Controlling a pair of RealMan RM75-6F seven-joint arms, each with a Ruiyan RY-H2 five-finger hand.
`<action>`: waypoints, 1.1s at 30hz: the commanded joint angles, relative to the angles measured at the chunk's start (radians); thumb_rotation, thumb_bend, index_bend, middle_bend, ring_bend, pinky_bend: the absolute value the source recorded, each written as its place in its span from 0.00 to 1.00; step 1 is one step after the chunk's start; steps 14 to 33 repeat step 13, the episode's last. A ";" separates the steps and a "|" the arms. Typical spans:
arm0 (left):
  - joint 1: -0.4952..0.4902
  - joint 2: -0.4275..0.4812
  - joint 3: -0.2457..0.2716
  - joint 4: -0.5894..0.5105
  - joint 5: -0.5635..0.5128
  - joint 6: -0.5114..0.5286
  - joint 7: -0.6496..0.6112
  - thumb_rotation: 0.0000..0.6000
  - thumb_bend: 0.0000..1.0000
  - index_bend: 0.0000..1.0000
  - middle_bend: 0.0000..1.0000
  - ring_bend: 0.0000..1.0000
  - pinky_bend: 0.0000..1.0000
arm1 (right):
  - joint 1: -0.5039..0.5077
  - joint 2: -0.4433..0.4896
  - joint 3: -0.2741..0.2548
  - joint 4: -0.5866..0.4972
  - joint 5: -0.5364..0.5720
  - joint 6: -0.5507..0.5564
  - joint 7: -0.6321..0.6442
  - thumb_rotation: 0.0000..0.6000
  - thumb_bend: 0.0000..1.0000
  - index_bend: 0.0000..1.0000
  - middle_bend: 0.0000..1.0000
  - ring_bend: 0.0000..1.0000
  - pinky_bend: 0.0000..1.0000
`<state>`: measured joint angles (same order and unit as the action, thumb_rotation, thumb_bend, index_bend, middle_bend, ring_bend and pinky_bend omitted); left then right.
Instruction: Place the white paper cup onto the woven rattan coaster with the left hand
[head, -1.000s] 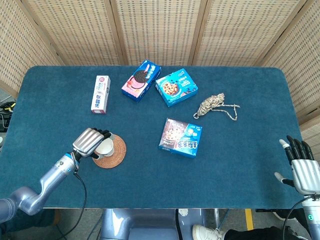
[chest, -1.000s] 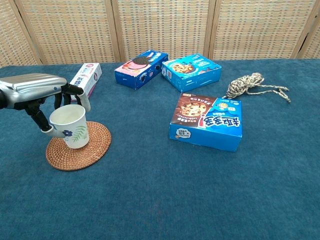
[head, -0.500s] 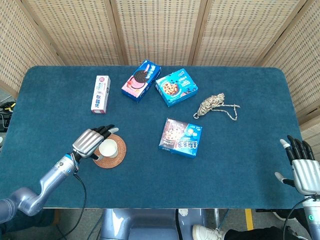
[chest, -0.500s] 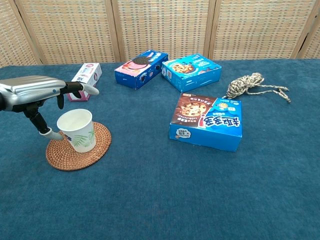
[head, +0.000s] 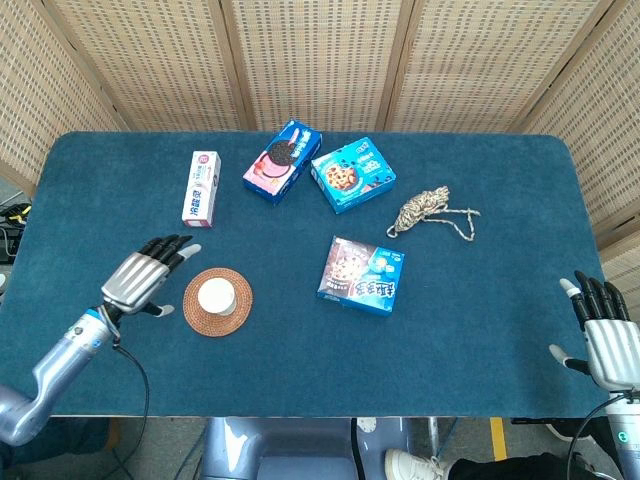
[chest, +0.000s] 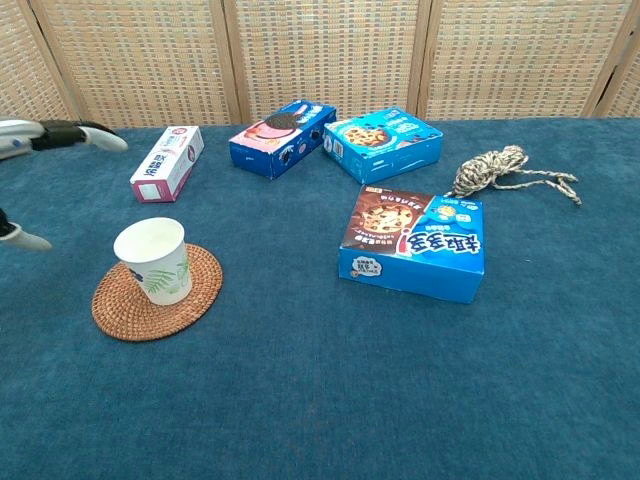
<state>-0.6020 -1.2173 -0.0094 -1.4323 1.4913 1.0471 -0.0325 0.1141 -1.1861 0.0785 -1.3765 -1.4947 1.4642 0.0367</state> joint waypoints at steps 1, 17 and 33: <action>0.085 0.060 0.007 -0.032 -0.024 0.104 -0.035 1.00 0.00 0.00 0.00 0.00 0.00 | -0.001 0.002 -0.001 -0.004 -0.004 0.003 0.001 1.00 0.00 0.08 0.00 0.00 0.00; 0.268 0.119 0.032 -0.169 -0.145 0.236 0.002 1.00 0.00 0.00 0.00 0.00 0.00 | -0.003 0.007 -0.005 -0.011 -0.016 0.012 0.008 1.00 0.00 0.08 0.00 0.00 0.00; 0.268 0.119 0.032 -0.169 -0.145 0.236 0.002 1.00 0.00 0.00 0.00 0.00 0.00 | -0.003 0.007 -0.005 -0.011 -0.016 0.012 0.008 1.00 0.00 0.08 0.00 0.00 0.00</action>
